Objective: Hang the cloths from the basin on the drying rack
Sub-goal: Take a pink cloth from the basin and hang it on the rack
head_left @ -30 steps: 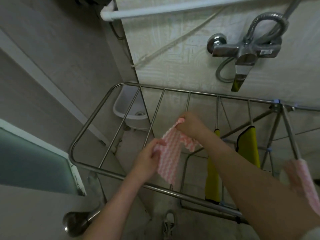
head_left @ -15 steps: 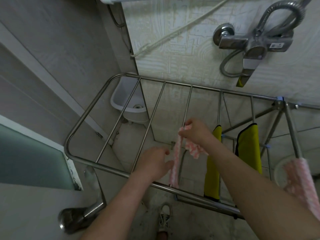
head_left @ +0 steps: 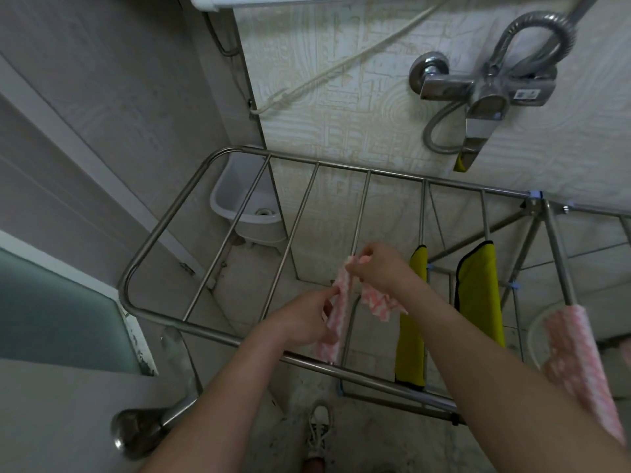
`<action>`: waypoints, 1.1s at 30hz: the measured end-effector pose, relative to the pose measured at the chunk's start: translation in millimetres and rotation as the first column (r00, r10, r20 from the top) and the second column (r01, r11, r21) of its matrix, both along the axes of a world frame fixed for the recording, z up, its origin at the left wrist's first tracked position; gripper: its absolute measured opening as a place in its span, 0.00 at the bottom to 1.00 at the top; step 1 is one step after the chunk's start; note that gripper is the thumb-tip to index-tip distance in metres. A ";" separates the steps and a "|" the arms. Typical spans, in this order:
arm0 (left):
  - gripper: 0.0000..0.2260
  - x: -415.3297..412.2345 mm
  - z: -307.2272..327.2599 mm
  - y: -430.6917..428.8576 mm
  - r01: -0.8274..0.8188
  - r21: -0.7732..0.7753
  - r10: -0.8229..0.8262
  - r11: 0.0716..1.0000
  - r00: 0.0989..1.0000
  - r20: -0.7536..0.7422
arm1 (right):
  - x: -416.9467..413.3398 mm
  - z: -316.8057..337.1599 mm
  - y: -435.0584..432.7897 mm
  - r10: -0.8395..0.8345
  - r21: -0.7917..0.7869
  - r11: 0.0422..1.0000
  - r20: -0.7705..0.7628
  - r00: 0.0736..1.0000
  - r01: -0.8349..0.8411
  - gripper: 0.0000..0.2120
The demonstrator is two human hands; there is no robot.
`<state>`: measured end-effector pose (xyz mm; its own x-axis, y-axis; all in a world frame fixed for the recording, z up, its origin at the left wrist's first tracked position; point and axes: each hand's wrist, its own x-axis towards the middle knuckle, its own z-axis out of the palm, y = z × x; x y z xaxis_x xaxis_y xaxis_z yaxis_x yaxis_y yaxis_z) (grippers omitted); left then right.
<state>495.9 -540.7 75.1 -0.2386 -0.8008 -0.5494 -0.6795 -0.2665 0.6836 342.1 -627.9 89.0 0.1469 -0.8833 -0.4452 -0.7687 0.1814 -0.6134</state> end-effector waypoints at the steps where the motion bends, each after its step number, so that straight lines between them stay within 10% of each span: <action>1: 0.38 -0.8 0.5 0.8 0.011 0.003 -0.011 1.000 1.000 -0.007 | -2.4 4.5 1.5 -0.012 -0.023 1.000 0.012 1.000 0.012 0.15; 10: 0.41 -15.3 6.4 -2.7 -0.037 -0.195 0.053 0.980 0.996 0.078 | -33.4 33.1 18.9 -0.501 0.320 0.865 0.524 0.689 0.386 0.10; 16: 0.42 -25.1 8.8 -4.7 0.055 -0.249 -0.023 0.967 0.991 0.129 | -43.3 37.7 34.7 -0.721 0.638 0.686 0.661 0.208 0.350 0.12; 21: 0.22 -37.4 49.7 -8.0 -0.390 -0.199 0.251 0.899 0.831 -0.497 | -44.1 39.6 41.4 -0.733 0.692 0.656 0.679 0.036 0.302 0.11; 28: 0.06 -52.8 92.3 -20.1 -0.584 -0.306 0.354 0.752 0.749 -0.560 | -41.1 48.4 37.5 -0.674 0.631 0.720 0.734 0.080 0.288 0.10; 33: 0.08 -44.3 119.3 -30.7 -0.450 -0.526 0.251 0.721 0.878 -0.407 | -43.6 59.4 38.5 -0.353 0.265 0.935 0.753 0.556 0.235 0.20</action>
